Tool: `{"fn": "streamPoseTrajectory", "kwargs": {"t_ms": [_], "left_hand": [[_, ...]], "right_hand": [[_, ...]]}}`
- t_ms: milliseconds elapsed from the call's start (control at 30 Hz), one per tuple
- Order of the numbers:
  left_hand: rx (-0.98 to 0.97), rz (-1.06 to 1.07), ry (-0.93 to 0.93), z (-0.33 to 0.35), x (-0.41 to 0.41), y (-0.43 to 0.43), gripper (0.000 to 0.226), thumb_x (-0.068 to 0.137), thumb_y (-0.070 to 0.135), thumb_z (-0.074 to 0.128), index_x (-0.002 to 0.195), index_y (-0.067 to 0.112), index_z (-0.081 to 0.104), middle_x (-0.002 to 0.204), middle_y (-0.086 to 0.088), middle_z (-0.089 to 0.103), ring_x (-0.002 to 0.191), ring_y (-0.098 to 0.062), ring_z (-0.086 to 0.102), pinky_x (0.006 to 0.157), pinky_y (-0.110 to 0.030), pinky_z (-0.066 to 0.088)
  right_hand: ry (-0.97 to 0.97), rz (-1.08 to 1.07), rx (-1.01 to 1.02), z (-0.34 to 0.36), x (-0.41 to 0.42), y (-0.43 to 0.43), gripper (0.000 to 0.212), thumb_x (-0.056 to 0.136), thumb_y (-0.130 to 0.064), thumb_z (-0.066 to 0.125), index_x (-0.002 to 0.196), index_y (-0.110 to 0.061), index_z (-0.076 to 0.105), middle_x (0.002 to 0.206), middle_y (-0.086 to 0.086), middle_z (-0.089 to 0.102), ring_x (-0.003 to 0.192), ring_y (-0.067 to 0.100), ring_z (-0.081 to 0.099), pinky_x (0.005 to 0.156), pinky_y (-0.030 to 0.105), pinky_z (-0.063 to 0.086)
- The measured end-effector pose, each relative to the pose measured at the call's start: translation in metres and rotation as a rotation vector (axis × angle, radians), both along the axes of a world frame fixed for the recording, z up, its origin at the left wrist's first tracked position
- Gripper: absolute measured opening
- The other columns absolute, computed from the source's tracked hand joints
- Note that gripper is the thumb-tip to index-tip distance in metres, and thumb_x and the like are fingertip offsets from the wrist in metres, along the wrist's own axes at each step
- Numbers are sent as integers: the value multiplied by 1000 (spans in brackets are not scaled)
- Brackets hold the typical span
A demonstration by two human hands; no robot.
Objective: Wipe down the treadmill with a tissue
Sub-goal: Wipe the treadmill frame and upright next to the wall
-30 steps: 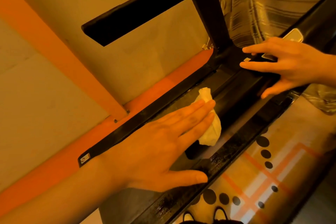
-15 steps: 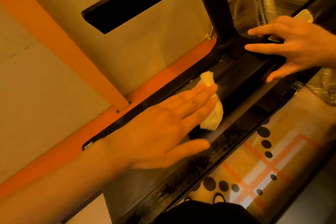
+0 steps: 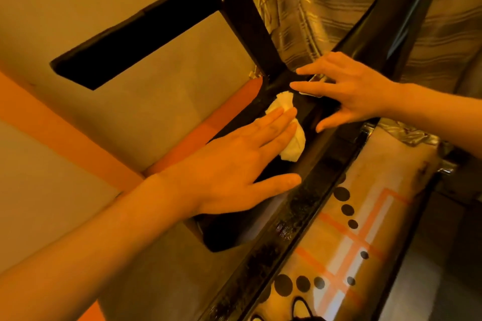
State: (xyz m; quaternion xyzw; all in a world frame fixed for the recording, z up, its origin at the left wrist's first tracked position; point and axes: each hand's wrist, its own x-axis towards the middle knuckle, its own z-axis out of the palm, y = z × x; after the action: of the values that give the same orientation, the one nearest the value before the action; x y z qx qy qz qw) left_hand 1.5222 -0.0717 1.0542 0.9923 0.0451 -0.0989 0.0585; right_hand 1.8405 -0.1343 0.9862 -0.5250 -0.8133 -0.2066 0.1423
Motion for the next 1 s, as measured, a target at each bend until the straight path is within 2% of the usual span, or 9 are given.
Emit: {"fn": "streamPoseTrajectory", "kwargs": {"t_ms": [200,333,633,833,1000], "left_hand": [[-48,-1,-49,-5,-5,1,82,101,68,17,166,21,-2,172,7,-19,154,-3,-23,126,-23,-9],[-125,27,-149,-12,-54,-2,73,107,56,28,166,19,6,174,6,-10,159,-9,-10,130,-34,7],[-108,13,-206,-15,-114,-15,71,108,42,39,163,4,15,173,-11,2,161,-21,-2,129,-41,16],[-100,-31,-272,-17,-102,-15,72,107,45,40,162,2,22,172,-15,9,161,-22,4,130,-39,16],[-76,-23,-297,-22,-104,-19,81,104,52,44,163,4,19,173,-11,7,161,-21,3,130,-34,10]], "right_hand": [[13,18,13,-3,0,1,85,94,-75,50,154,-16,41,138,27,55,115,46,57,90,56,44],[20,57,20,-9,0,-1,84,96,-74,49,154,-13,41,138,27,56,116,47,56,92,56,42],[-88,154,-11,-10,-17,6,87,92,-74,50,147,-8,47,137,30,57,109,51,60,86,60,43],[-65,143,-22,-1,-24,4,87,93,-76,49,144,-5,48,133,30,60,107,44,58,84,52,41],[-1,109,-13,0,-29,-1,84,94,-74,50,146,-8,46,136,29,58,111,49,60,88,59,47]]}}
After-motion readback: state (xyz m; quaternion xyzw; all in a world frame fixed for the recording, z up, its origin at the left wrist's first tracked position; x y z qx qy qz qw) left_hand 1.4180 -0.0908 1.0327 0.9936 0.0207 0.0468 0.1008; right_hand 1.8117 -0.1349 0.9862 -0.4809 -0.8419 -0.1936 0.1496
